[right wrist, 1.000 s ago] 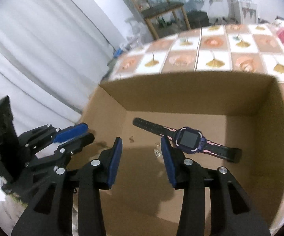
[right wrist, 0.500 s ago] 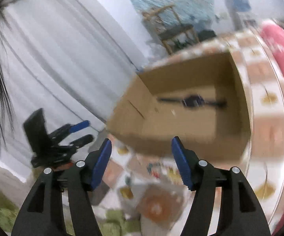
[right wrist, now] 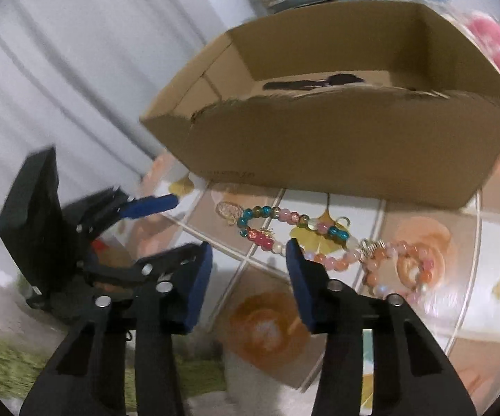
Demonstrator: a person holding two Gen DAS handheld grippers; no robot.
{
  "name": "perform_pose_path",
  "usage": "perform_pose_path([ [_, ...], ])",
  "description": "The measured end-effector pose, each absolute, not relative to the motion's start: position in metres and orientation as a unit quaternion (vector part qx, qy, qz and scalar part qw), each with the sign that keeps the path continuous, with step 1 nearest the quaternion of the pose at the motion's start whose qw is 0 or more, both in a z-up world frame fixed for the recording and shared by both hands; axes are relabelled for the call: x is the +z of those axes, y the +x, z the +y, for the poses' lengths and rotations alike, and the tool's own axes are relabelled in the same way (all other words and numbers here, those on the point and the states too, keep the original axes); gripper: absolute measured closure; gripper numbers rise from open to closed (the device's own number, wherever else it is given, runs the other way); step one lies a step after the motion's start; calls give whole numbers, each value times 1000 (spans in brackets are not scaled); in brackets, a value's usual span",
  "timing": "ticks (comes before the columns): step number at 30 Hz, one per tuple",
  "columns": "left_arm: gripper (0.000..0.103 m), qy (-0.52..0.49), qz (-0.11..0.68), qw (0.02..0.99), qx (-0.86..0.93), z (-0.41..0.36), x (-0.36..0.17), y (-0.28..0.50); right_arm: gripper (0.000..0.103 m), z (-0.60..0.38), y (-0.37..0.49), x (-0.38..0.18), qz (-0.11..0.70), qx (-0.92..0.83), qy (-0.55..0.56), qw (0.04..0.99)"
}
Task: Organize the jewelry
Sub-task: 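Move the open left tool back toward the gold ring on the table, then close the right gripper on the beaded bracelet and lift it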
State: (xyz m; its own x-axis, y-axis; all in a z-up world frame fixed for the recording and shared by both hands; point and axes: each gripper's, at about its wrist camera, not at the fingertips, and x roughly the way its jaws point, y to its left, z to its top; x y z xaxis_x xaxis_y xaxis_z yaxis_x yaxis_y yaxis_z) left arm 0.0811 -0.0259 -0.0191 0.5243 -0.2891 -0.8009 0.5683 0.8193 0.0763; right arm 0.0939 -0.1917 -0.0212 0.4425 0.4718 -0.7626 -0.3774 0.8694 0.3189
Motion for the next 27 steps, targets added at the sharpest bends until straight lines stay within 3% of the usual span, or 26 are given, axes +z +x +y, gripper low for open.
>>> perform_pose_path([
  [3, 64, 168, 420, 857, -245, -30, -24, 87, 71, -175, 95, -27, 460, 244, -37, 853],
  [14, 70, 181, 423, 851, -253, -38, -35, 95, 77, -140, 98, -45, 446, 265, -245, 819],
  [19, 70, 180, 427, 849, -253, -38, -35, 100, 89, -137, 101, -53, 451, 270, -279, 804],
  [26, 70, 176, 430, 849, -252, -35, -36, 104, 97, -144, 96, -36, 434, 277, -262, 816],
  [27, 70, 175, 430, 849, -252, -34, -36, 105, 103, -152, 93, -31, 430, 275, -258, 820],
])
